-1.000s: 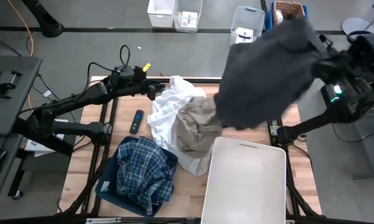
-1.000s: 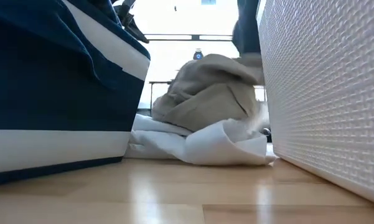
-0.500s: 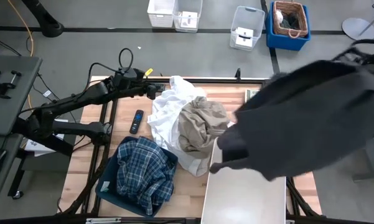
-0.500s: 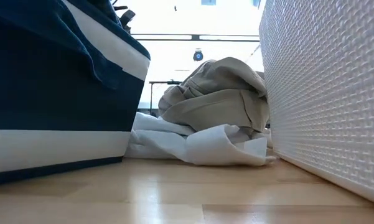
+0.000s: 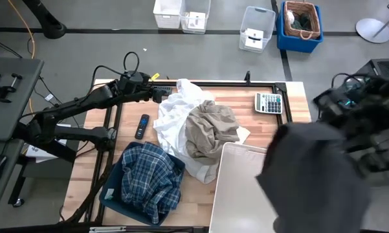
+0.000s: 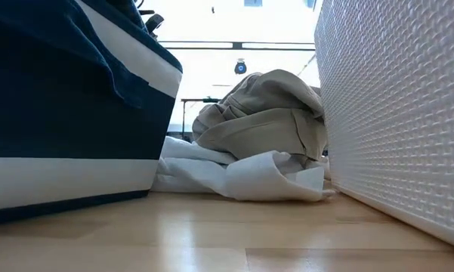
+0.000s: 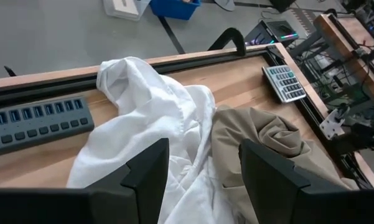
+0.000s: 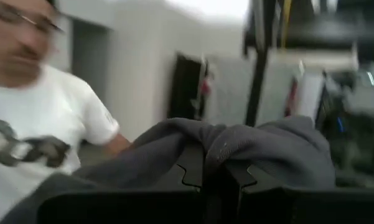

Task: Sort clothes
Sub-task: Put the gray short into the white laundry organizer

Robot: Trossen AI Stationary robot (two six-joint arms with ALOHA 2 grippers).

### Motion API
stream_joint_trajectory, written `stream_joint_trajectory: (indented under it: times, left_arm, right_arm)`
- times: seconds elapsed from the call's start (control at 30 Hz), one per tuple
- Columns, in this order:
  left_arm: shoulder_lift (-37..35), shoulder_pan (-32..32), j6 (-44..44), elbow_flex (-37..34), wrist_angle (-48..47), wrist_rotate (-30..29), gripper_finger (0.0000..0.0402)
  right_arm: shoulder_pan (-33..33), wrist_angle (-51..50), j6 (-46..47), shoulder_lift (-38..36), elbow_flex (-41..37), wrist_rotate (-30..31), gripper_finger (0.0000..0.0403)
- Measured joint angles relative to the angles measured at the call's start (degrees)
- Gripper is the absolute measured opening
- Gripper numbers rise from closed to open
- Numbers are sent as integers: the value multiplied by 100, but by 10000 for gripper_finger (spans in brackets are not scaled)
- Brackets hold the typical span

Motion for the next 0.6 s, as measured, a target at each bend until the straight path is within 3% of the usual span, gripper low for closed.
stream_joint_trajectory:
  times: [0.33,0.47,0.6]
  left_arm:
    - [0,3,335,0,254,112,186]
    - [0,4,833,0,242,429,186]
    - [0,4,1021,0,215,801,186]
  right_arm:
    - [-16,-201,683,698,-5,2433,5]
    - [40,-571,1805,1034,0,3105,5]
    - [47,-1212,3741,1332,-7,3503,5]
